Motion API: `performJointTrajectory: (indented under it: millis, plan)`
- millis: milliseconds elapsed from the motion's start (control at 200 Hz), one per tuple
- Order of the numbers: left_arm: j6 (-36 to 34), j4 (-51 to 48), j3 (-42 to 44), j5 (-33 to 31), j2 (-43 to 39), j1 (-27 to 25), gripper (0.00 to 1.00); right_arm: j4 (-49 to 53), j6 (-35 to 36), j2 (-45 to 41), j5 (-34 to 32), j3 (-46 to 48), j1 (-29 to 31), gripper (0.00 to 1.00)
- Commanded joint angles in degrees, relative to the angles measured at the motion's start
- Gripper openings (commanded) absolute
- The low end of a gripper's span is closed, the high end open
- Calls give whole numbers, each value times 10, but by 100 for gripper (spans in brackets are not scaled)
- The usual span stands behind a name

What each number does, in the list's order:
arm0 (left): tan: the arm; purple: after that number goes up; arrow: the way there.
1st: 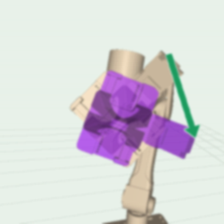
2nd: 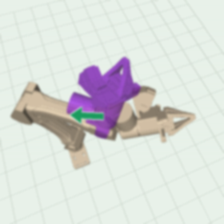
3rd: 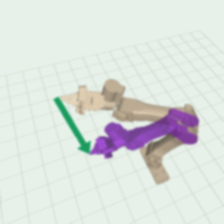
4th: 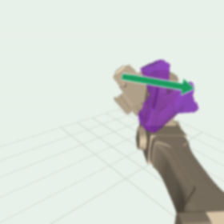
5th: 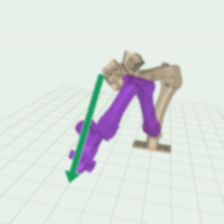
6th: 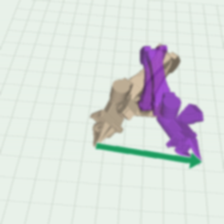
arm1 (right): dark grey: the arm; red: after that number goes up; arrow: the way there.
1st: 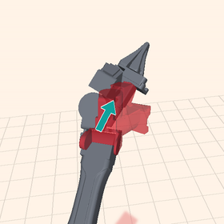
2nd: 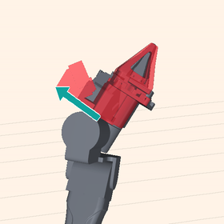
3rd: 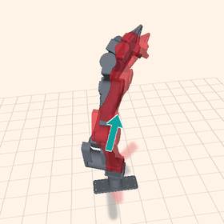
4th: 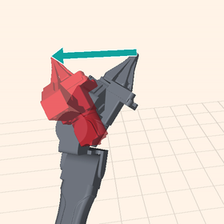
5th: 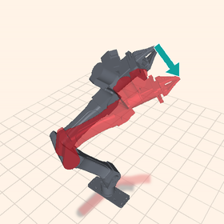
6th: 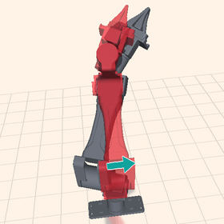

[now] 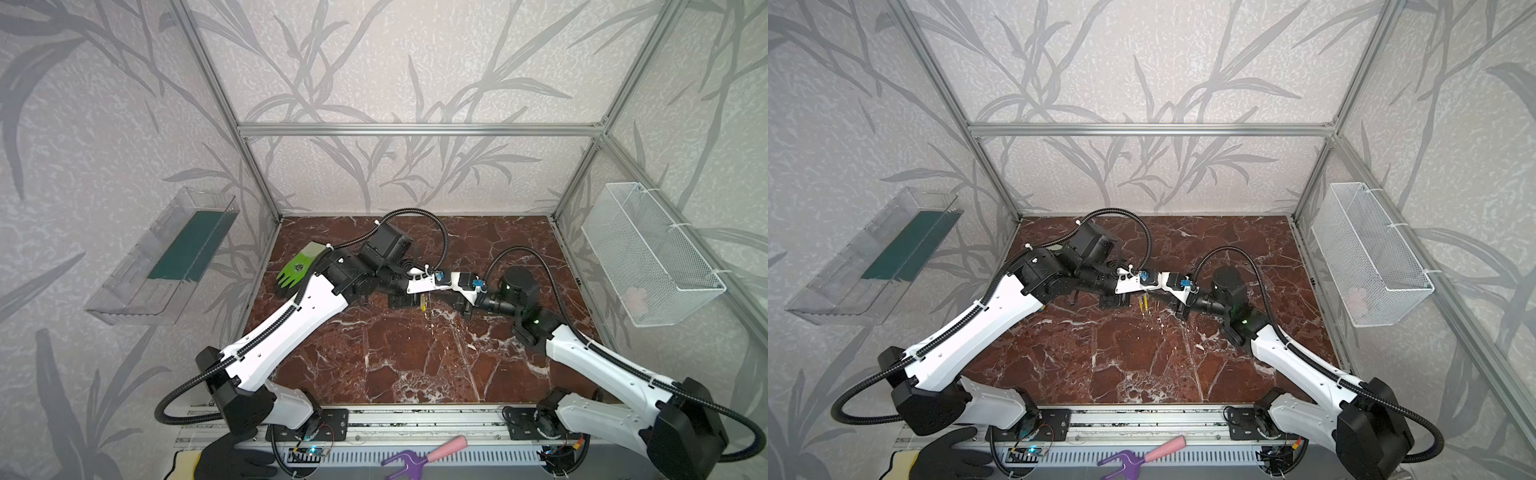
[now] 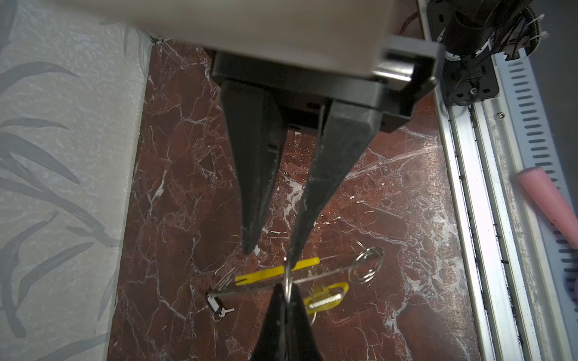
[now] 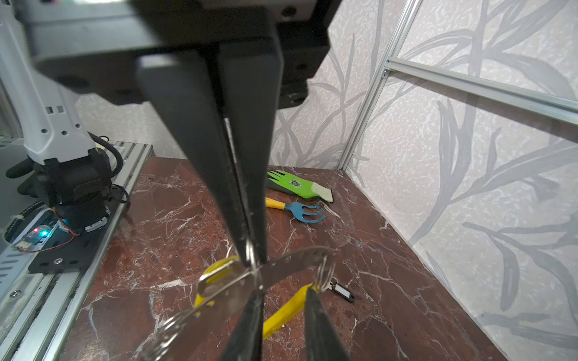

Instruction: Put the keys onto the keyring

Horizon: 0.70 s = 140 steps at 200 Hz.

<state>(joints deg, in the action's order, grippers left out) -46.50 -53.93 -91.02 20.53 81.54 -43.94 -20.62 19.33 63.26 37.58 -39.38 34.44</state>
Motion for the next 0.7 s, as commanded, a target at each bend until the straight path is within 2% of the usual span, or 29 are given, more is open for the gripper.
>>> performJointTrajectory:
  millis: [0,165,695]
  plan:
    - [-12,8,-2,-12,0,-2,0,32,18,-10,2,-9,1,25]
    - [-15,6,-3,-10,4,-2,0,-38,-9,-20,17,10,1,26]
    - [-14,19,10,-7,-5,-2,0,-138,-76,22,42,15,5,19]
